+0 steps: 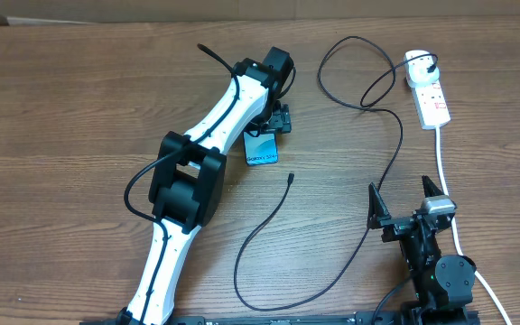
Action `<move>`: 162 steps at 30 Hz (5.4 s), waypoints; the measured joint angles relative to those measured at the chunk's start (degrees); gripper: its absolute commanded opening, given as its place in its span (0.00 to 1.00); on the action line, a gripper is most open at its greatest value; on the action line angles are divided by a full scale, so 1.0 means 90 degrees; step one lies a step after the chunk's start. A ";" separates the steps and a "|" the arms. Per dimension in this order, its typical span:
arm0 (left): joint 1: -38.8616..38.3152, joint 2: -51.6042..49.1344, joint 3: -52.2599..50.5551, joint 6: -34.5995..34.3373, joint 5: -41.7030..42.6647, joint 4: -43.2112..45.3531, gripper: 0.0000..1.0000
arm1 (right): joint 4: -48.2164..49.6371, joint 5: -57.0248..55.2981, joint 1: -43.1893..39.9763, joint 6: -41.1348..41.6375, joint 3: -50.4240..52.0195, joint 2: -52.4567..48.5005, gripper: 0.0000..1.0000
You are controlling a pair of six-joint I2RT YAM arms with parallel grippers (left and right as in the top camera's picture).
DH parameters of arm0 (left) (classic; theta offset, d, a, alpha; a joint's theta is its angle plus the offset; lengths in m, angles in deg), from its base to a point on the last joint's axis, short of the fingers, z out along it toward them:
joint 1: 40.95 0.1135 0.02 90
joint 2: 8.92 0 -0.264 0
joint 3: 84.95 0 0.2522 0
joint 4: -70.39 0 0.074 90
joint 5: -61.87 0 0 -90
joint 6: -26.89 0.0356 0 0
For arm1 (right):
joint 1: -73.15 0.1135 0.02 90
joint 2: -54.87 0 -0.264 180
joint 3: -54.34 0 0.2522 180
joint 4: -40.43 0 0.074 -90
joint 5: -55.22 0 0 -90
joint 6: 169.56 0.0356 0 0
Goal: Plug charger to phone and switch on socket
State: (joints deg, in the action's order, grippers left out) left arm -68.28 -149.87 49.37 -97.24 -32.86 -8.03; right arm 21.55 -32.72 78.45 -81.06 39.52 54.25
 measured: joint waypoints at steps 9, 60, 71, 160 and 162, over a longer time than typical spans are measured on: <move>0.0053 0.0114 -0.0335 0.0002 0.0158 0.0333 1.00 | -0.0002 0.0000 0.0000 -0.0002 0.0000 0.0000 1.00; 0.0051 0.0304 -0.0702 0.0019 0.0199 0.0454 0.87 | -0.0002 -0.0002 0.0000 -0.0005 0.0000 0.0000 1.00; 0.0053 0.0304 -0.0702 0.0019 0.0284 0.0350 0.86 | -0.0005 0.0000 -0.0002 -0.0002 0.0000 0.0000 1.00; 0.0053 -0.0080 0.0561 0.0019 0.0743 -0.1231 0.76 | -0.0002 0.0000 0.0000 0.0000 0.0000 0.0000 1.00; 0.0053 -0.0080 0.0714 0.0019 0.0787 -0.1326 0.76 | -0.0002 0.0000 0.0000 0.0000 0.0000 0.0000 1.00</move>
State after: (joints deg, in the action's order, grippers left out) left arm -67.80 -150.59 55.79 -97.06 -25.78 -19.97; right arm 21.53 -32.72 78.45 -81.06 39.52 54.25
